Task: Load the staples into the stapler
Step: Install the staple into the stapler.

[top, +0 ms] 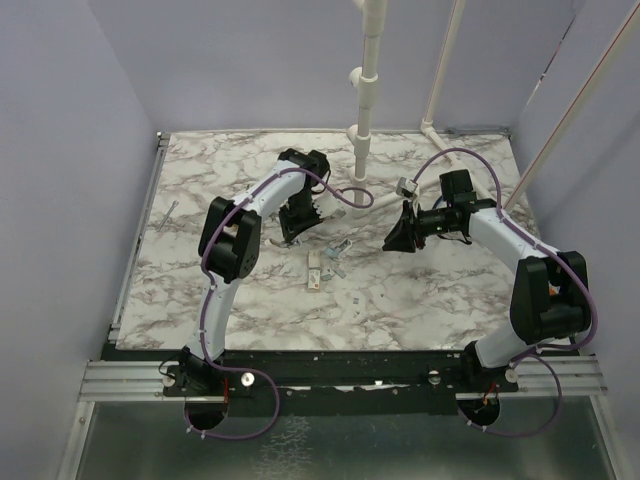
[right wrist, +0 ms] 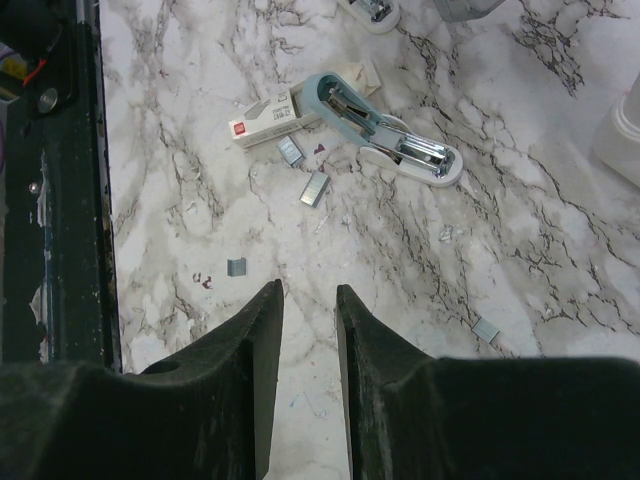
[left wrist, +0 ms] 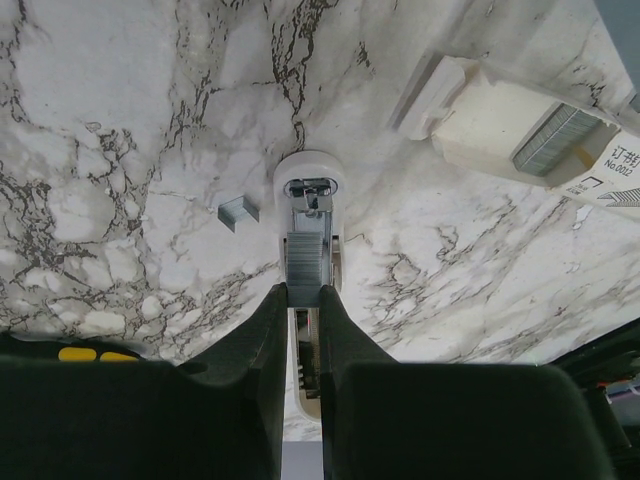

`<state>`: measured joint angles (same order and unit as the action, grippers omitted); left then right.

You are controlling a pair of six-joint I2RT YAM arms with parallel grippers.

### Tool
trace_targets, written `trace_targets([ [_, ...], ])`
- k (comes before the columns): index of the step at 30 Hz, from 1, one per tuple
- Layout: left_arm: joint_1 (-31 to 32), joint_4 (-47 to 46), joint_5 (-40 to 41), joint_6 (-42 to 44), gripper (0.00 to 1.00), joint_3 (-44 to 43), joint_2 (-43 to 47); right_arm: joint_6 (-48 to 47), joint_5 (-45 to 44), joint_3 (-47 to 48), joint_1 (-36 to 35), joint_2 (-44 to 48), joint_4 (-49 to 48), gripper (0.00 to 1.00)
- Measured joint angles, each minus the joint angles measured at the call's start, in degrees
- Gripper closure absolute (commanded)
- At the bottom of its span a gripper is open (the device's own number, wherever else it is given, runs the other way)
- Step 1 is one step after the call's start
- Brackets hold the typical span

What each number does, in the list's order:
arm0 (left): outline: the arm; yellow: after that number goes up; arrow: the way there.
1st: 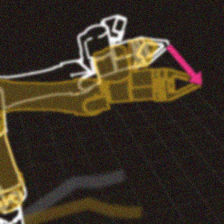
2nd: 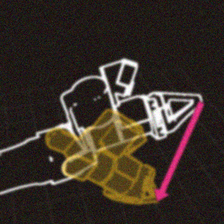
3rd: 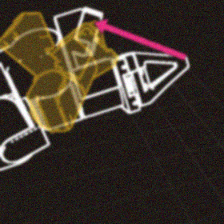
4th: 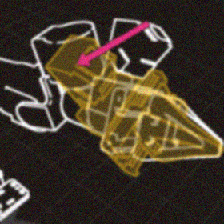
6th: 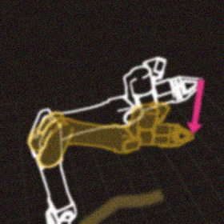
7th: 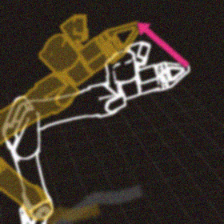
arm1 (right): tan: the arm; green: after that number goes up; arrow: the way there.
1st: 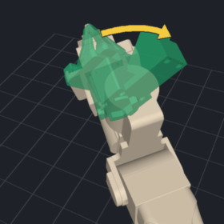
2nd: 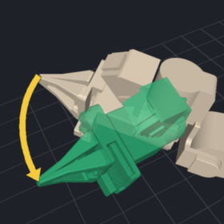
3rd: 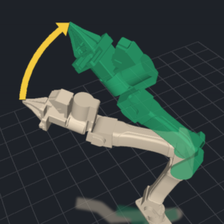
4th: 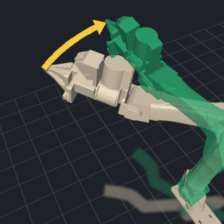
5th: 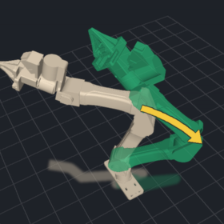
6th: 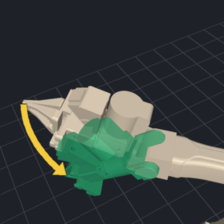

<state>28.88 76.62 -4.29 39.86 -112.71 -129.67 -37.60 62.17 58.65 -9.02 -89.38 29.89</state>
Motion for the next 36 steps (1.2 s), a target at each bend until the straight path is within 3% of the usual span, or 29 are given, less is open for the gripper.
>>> trace_targets([
  [36,0.6,3.9,0.8,2.8,1.0,-3.1,0.4,0.0,0.0,0.0,0.0,-0.2,0.0,0.68],
])
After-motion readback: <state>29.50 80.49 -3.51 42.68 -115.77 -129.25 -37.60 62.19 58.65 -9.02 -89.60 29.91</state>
